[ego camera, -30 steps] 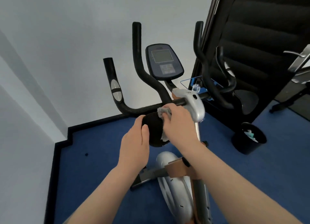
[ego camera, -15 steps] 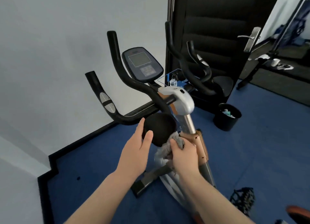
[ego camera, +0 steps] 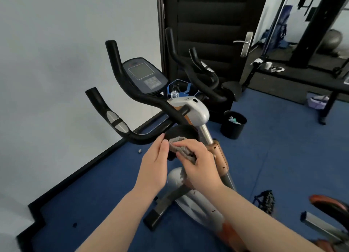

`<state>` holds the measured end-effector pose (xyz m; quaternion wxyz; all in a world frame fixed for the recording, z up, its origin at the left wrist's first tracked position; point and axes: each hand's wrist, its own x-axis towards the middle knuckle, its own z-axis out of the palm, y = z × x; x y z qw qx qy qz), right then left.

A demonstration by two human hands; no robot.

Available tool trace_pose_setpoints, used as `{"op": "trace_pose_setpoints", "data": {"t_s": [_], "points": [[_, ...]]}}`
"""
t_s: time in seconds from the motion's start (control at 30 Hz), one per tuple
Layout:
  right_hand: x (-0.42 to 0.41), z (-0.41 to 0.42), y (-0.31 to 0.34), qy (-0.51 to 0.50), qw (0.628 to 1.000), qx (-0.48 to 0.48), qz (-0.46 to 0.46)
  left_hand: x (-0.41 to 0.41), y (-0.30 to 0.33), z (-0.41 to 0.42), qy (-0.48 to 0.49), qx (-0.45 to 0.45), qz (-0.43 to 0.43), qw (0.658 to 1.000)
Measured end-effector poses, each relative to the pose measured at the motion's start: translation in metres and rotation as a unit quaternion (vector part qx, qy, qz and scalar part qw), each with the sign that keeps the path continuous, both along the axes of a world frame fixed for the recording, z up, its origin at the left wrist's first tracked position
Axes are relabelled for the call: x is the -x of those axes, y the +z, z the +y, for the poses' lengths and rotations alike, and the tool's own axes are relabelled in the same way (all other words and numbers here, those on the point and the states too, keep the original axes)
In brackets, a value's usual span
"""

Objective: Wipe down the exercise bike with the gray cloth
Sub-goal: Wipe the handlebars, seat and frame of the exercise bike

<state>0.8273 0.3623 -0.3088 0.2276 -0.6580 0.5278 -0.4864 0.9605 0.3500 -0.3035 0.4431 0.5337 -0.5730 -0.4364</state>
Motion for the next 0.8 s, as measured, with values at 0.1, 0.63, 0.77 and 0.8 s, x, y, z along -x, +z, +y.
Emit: {"op": "trace_pose_setpoints", "data": {"t_s": [0.1,0.63,0.77,0.8], "points": [[0.008,0.007,-0.001,-0.004,1.0,0.011,0.019,0.003,-0.002,-0.005,-0.013,0.019,-0.025,0.999],[0.055,-0.134,0.062,0.101,0.99,-0.088,0.046,0.019,0.026,-0.071,0.099,0.123,-0.243,0.957],[0.044,-0.169,0.053,0.202,0.965,-0.018,0.167,0.027,0.03,-0.093,0.127,0.049,-0.37,0.919],[0.046,-0.168,0.048,0.204,0.964,0.01,0.168,0.028,0.028,-0.094,0.128,0.037,-0.395,0.909]]}}
